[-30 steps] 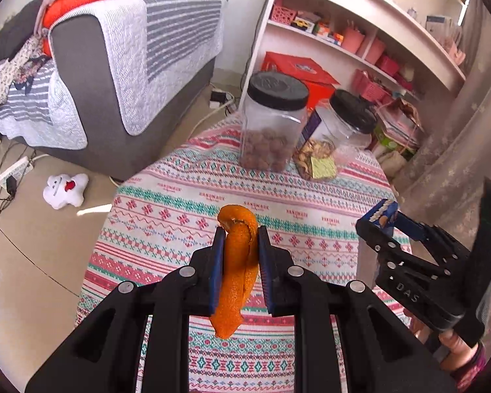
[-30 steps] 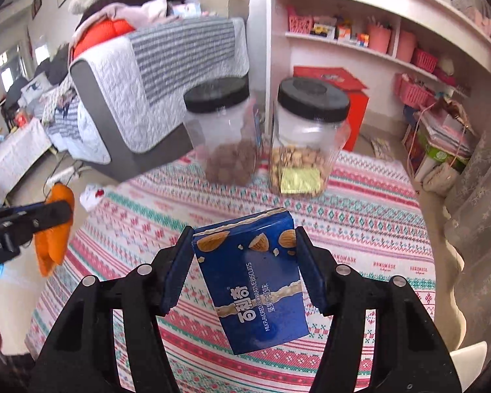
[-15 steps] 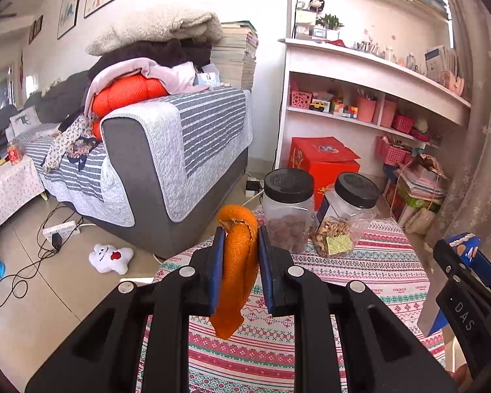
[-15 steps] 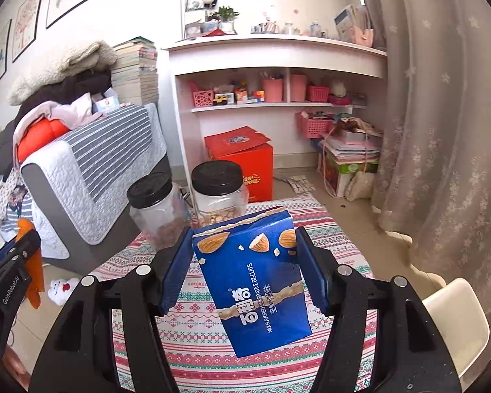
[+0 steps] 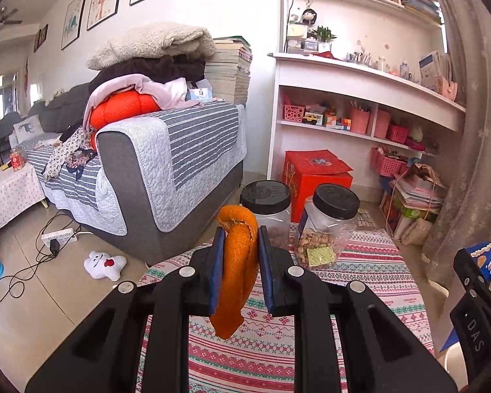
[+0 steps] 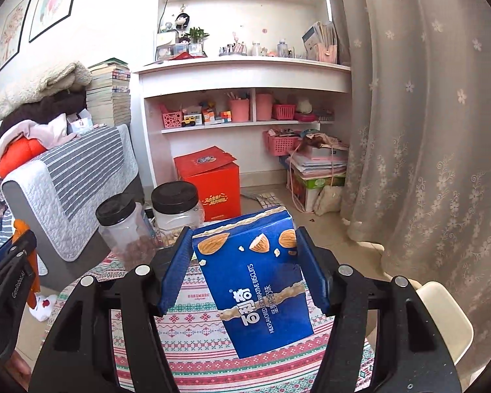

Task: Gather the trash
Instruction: 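Drop the biscuit box into the white bin with the right gripper while the left drops the peel in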

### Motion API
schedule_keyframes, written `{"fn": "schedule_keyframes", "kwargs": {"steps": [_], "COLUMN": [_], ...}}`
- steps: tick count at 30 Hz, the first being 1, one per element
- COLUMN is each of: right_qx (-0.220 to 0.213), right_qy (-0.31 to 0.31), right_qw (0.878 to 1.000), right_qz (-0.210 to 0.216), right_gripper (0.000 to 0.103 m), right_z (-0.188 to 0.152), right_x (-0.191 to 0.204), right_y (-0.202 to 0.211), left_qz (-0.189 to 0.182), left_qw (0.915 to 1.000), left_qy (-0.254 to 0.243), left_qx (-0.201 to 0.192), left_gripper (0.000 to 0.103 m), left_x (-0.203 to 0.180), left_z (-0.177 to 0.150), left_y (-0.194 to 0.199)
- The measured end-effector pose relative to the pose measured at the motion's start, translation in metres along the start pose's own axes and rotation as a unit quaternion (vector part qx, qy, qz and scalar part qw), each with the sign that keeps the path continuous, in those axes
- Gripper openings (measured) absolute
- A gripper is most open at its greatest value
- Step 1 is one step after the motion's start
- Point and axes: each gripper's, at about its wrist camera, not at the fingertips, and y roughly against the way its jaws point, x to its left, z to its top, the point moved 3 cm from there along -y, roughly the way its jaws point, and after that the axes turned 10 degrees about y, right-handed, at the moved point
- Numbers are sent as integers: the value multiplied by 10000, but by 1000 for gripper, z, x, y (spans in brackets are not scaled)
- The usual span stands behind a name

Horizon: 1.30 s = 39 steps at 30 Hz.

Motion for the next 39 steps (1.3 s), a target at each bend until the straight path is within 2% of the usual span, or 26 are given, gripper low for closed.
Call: {"fn": "schedule_keyframes", "kwargs": {"steps": [4, 9, 18, 19, 20, 22, 29, 34, 36, 37, 39], "right_qx": [-40, 38, 442, 443, 422, 314, 182, 201, 214, 205, 175], "right_qy": [-84, -224, -679, -765, -866, -1055, -1449, -1884, -1953, -1950, -1957], "right_qw": [9992, 9942, 9744, 9715, 9674, 9580, 9303, 9124, 9049, 9019, 8967], "right_qz": [-401, -1055, -2099, -2199, -2344, -2647, -3365, -3627, -3775, -3849, -3966], "right_gripper": [60, 60, 65, 72, 87, 96, 96, 96, 96, 96, 96], "right_z": [-1, -6, -35, -39, -42, -46, -58, -68, -70, -71, -72], "right_x": [-34, -94, -211, -223, -236, -261, -328, -364, -374, -377, -381], "right_y": [5, 10, 25, 29, 34, 48, 78, 93, 98, 100, 105], "left_qz": [-172, -406, -1004, -1115, -1238, -1505, -2468, -3078, -3338, -3498, -3823], "left_qw": [9998, 9991, 9937, 9923, 9905, 9857, 9599, 9357, 9230, 9141, 8907], "left_qy": [-51, -146, -437, -478, -525, -663, -1134, -1110, -1058, -992, -799], "left_qx": [5, 47, 228, 258, 296, 354, 698, 1322, 1595, 1794, 2328], "left_gripper": [20, 20, 20, 20, 20, 20, 20, 21, 21, 23, 24], "left_x": [-19, -48, -119, -130, -142, -166, -251, -311, -330, -339, -356], "left_z": [-5, -15, -46, -51, -55, -66, -104, -127, -135, -139, -147], "left_y": [6, 14, 33, 37, 41, 51, 91, 107, 111, 112, 109]}}
